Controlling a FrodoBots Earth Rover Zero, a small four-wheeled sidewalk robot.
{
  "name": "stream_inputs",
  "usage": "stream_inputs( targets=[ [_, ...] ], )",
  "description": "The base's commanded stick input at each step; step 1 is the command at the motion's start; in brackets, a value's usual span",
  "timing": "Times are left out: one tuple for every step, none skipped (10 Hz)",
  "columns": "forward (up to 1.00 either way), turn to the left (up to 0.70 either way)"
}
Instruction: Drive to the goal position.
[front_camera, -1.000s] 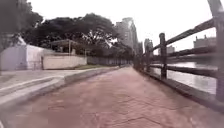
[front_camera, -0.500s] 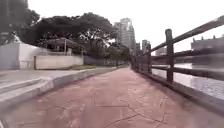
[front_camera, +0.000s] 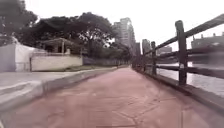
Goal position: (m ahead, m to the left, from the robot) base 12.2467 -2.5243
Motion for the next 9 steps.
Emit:
stream_inputs(
  targets=[
    [1.00, 0.00],
    [1.00, 0.00],
    [1.00, 0.00],
    [1.00, 0.00],
    [1.00, 0.00],
    [1.00, 0.00],
    [1.00, 0.00],
    [1.00, 0.00],
    [1.00, -0.04]
  ],
)
